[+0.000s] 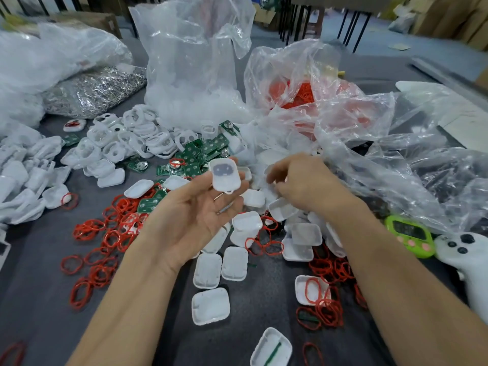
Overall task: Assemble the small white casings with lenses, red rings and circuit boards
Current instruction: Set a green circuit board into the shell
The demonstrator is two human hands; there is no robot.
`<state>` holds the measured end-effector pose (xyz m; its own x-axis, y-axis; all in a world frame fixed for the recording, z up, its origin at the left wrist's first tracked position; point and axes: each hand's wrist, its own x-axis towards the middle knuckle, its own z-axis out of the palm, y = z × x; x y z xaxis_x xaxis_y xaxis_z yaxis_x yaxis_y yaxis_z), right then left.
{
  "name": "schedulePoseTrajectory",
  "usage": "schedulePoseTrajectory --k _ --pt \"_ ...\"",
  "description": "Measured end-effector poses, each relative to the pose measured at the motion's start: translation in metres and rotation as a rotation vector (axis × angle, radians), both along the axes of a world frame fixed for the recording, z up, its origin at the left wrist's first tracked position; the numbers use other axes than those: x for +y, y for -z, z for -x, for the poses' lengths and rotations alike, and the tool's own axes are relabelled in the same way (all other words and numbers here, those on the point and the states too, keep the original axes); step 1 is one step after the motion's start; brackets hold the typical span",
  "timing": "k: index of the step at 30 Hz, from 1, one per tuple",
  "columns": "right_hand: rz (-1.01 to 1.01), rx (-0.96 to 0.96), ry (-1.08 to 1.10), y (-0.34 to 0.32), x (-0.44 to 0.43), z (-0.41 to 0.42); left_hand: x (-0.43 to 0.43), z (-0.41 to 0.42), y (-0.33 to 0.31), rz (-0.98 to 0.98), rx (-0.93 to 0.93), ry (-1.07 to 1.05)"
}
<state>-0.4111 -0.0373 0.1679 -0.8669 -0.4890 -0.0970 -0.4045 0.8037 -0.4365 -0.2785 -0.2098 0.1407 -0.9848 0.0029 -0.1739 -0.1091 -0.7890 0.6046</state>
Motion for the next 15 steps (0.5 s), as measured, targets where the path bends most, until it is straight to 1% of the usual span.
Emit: schedulePoseTrajectory --k 1,3,4,5,6,8,10,12,15 --pt "-0.084 0.041 -0.015 0.001 -0.005 0.000 -0.003 0.000 0.000 -0.016 0.000 -0.017" --pt "-0.208 0.176 0.036 0.000 -0.010 -0.002 -0.011 0.000 -0.001 -0.034 -0.006 -0.056" --pt "-0.196 0.234 0.077 -0.002 -0.011 -0.003 -0.014 0.000 0.000 -0.035 -0.006 -0.069" --pt "-0.136 0.264 0.103 -0.004 -0.015 -0.005 -0.017 -0.001 0.000 -0.037 -0.002 -0.076" --pt "-0.046 0.264 0.109 -0.006 -0.020 -0.007 -0.019 -0.001 0.001 -0.038 0.001 -0.083" --pt "0.102 0.201 0.059 -0.012 -0.039 -0.010 -0.021 -0.001 0.001 -0.036 -0.001 -0.102" --pt "0.144 0.150 -0.007 -0.015 -0.064 -0.007 -0.022 0.000 0.002 -0.030 -0.011 -0.127" --pt "0.111 0.121 -0.055 -0.013 -0.090 0.001 -0.023 0.001 0.002 -0.042 -0.013 -0.139" --pt "-0.077 0.095 -0.118 -0.001 -0.117 0.012 -0.026 0.001 0.004 -0.065 0.005 -0.149"
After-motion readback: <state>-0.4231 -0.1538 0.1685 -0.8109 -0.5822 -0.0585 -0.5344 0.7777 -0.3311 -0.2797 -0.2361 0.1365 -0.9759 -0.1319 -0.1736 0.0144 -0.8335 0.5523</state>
